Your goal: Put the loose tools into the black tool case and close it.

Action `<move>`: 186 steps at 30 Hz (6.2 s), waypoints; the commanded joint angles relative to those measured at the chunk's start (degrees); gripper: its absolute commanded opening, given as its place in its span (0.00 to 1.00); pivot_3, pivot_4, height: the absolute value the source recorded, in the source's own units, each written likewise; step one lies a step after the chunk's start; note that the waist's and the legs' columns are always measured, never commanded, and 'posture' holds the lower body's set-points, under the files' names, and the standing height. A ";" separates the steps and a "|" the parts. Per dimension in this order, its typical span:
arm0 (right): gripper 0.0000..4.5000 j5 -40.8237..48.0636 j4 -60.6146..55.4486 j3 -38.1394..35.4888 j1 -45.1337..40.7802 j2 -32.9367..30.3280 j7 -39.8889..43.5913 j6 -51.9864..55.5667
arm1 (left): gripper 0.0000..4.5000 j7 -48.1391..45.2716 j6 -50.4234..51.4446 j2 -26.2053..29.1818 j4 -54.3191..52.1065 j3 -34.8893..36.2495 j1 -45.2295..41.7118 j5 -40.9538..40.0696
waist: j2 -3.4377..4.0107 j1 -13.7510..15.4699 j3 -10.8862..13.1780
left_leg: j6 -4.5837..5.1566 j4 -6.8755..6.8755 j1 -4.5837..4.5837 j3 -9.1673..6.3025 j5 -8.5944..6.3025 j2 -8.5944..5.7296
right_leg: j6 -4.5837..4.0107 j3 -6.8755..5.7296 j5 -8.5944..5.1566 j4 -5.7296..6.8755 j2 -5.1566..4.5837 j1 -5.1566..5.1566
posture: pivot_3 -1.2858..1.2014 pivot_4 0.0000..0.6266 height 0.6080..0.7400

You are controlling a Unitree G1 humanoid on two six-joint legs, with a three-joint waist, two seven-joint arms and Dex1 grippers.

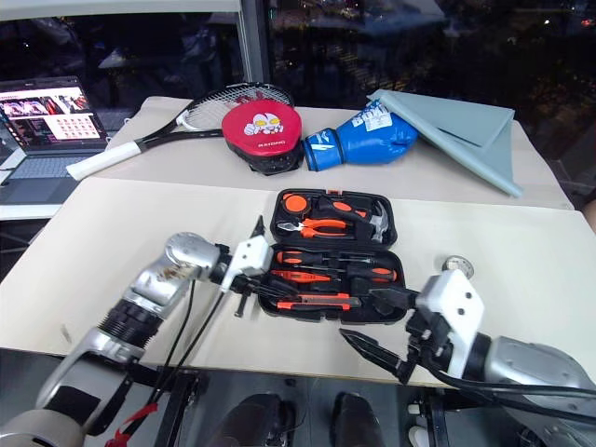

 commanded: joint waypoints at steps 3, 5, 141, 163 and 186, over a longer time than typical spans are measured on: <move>1.00 -0.74 5.31 -22.33 12.13 4.65 7.44 -1.48 | 0.61 -6.22 12.49 7.03 -8.15 7.38 -5.52 -10.32 | 0.05 -0.17 -0.03 | -0.01 0.00 -0.25 -0.08 0.00 -0.02 | -0.02 0.00 0.01 -0.06 0.19 -0.20 | 0.52 0.24 0.94; 1.00 -0.99 8.17 -27.66 15.55 5.53 10.97 -1.79 | 0.77 -6.62 13.60 8.24 -9.67 8.08 -6.10 -11.12 | 0.10 -0.28 -0.03 | 0.04 -0.06 -0.19 -0.06 -0.06 -0.09 | 0.10 0.03 -0.06 -0.20 0.18 -0.09 | 0.52 0.24 0.94; 0.00 -30.63 36.28 21.19 -31.86 -1.72 25.30 -10.24 | 0.01 13.90 7.11 4.17 -14.25 2.70 9.72 4.78 | 0.38 -0.64 0.28 | -0.45 0.02 -0.56 -0.02 0.04 -0.15 | -0.21 0.19 0.08 0.11 0.09 -0.70 | 0.52 0.24 0.94; 0.00 -33.12 28.46 17.33 -16.10 -5.12 26.02 -12.77 | 0.01 2.86 -0.15 21.56 -13.39 3.10 17.94 7.24 | 0.38 -1.46 0.28 | -0.76 -0.06 0.21 -0.01 -0.20 -0.06 | -0.21 0.27 0.05 0.03 0.12 -0.11 | 0.52 0.24 0.94; 0.71 -16.93 40.85 16.97 -46.63 5.16 10.29 22.52 | 0.81 20.03 41.42 -1.75 17.31 11.52 -14.71 -3.17 | 0.25 -0.86 0.28 | -0.29 0.08 -0.59 -0.03 0.06 -0.16 | -0.16 0.21 0.12 0.16 0.12 -0.71 | 0.52 0.24 0.94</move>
